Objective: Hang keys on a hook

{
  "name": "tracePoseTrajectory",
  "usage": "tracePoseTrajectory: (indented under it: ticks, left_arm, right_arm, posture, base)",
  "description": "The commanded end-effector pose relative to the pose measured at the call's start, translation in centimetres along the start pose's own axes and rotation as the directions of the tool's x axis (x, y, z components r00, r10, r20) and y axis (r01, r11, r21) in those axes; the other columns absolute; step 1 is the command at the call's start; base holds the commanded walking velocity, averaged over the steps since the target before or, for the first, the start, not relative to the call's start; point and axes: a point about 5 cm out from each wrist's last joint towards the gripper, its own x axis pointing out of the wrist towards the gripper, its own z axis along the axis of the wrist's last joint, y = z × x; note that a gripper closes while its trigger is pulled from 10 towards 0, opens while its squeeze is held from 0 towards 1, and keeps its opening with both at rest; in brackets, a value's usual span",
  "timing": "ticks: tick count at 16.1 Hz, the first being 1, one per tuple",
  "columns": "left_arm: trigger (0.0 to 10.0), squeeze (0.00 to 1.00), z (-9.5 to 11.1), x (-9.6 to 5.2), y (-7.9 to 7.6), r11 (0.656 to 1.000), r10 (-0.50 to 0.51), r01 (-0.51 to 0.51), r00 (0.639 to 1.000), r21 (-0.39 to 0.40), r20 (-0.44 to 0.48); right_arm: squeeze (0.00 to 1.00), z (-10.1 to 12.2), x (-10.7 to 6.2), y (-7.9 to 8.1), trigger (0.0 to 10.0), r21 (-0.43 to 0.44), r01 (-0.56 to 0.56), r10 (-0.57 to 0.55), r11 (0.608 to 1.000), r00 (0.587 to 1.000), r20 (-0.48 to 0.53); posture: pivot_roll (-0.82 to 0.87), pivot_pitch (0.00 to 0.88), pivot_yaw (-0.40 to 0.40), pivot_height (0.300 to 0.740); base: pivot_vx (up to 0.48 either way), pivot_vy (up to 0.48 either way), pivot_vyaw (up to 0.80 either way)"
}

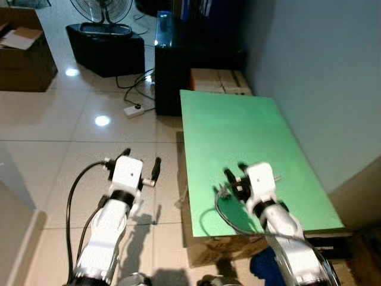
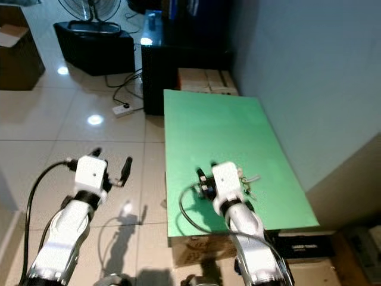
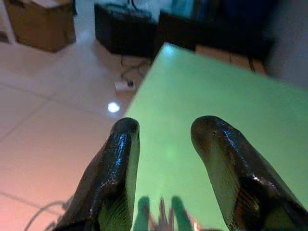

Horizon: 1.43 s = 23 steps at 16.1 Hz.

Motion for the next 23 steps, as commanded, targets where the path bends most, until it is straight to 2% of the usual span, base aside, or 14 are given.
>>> tracePoseTrajectory:
  ticks: [1, 3, 5, 6, 7, 10, 12, 14, 16, 17, 21, 22, 23]
  left_arm:
    - [10.0, 0.00, 0.0, 0.2, -0.8, 0.999, -0.036, 0.036, 0.999, 0.009, 0.001]
    - [10.0, 0.00, 0.2, 0.2, -0.1, 1.000, 0.018, -0.018, 1.000, -0.008, 0.000]
    - [10.0, 0.00, 0.2, 0.1, -0.1, 1.000, 0.023, -0.023, 1.000, -0.010, 0.000]
    - [10.0, 0.00, 0.4, 0.2, -0.1, 1.000, 0.023, -0.023, 1.000, -0.011, 0.008]
    - [10.0, 0.00, 1.0, 0.5, -0.4, 1.000, 0.009, -0.008, 1.000, -0.017, 0.026]
    - [10.0, 0.00, 1.5, 1.0, -0.9, 0.999, -0.027, 0.027, 0.999, -0.018, 0.039]
    - [10.0, 0.00, 1.4, 1.3, -1.0, 0.999, -0.029, 0.030, 0.999, -0.020, 0.034]
    - [10.0, 0.00, 1.4, 2.1, -1.3, 0.999, -0.008, 0.008, 1.000, -0.043, 0.005]
    - [10.0, 0.00, 1.7, 2.5, -2.1, 0.998, -0.066, 0.066, 0.998, -0.021, 0.017]
    - [10.0, 0.00, 1.7, 2.6, -2.1, 0.997, -0.073, 0.074, 0.997, -0.020, 0.018]
    - [10.0, 0.00, 1.6, 2.3, -2.3, 0.989, -0.149, 0.149, 0.989, 0.020, 0.018]
    - [10.0, 0.00, 1.7, 2.3, -2.3, 0.987, -0.159, 0.158, 0.987, 0.030, 0.021]
    - [10.0, 0.00, 1.7, 2.2, -2.4, 0.980, -0.198, 0.197, 0.980, 0.041, 0.026]
  right_arm:
    - [0.00, -0.5, 0.0, -0.2, 10.0, -0.033, -0.006, 0.005, 0.999, 1.000, -0.011]
    - [0.00, 0.9, 0.5, -0.6, 10.0, -0.099, -0.023, 0.028, 0.995, 0.998, 0.048]
    - [0.00, 1.0, 0.5, -0.8, 10.0, -0.104, -0.015, 0.021, 0.995, 0.998, 0.057]
    - [0.00, 1.2, 0.3, -1.2, 10.0, -0.100, 0.007, -0.001, 0.995, 0.998, 0.062]
    - [0.00, 1.1, -0.7, -2.1, 10.0, -0.076, 0.071, -0.067, 0.995, 0.996, 0.057]
    - [0.00, -0.1, -2.5, -3.1, 10.0, -0.086, 0.151, -0.150, 0.985, 0.988, 0.026]
    - [0.00, -0.6, -2.7, -3.3, 10.0, -0.082, 0.192, -0.192, 0.978, 0.981, 0.003]
    - [0.00, -1.0, -2.7, -3.7, 10.0, -0.181, 0.212, -0.223, 0.960, 0.974, -0.042]
    - [0.00, -0.6, -2.9, -4.3, 10.0, -0.175, 0.272, -0.281, 0.946, 0.959, -0.031]
    - [0.00, -0.6, -3.0, -4.4, 10.0, -0.177, 0.273, -0.283, 0.945, 0.959, -0.029]
    - [0.00, -0.8, -3.4, -4.2, 10.0, -0.081, 0.227, -0.234, 0.970, 0.969, -0.083]
    - [0.00, -1.3, -3.4, -4.1, 10.0, -0.073, 0.205, -0.213, 0.976, 0.970, -0.116]
    - [0.00, -2.9, -3.3, -3.4, 10.0, -0.089, 0.104, -0.123, 0.991, 0.963, -0.238]
  posture:
    - [-0.08, 0.053, -0.131, 0.740]
    - [-0.09, 0.063, -0.087, 0.740]
    - [-0.09, 0.064, -0.084, 0.740]
    - [-0.09, 0.062, -0.073, 0.740]
    - [-0.09, 0.063, -0.057, 0.740]
    - [-0.12, 0.072, -0.009, 0.740]
    - [-0.13, 0.074, 0.013, 0.740]
    - [-0.15, 0.081, 0.060, 0.740]
    - [-0.17, 0.092, 0.062, 0.740]
    - [-0.17, 0.093, 0.063, 0.740]
    - [-0.19, 0.122, 0.067, 0.740]
    - [-0.19, 0.126, 0.069, 0.740]
    - [-0.19, 0.135, 0.073, 0.740]
  base:
    - [0.000, 0.000, 0.00]
    - [0.000, 0.000, 0.00]
    - [0.000, 0.000, 0.00]
    - [0.000, -0.292, 0.00]
    - [0.000, -0.341, 0.00]
    - [0.000, -0.345, 0.53]
    - [0.000, -0.343, 0.40]
    - [0.000, 0.000, 0.00]
    - [0.000, 0.000, 0.00]
    - [0.000, 0.000, 0.00]
    - [0.000, 0.000, 0.00]
    - [0.000, 0.000, 0.00]
    - [0.000, 0.000, 0.00]
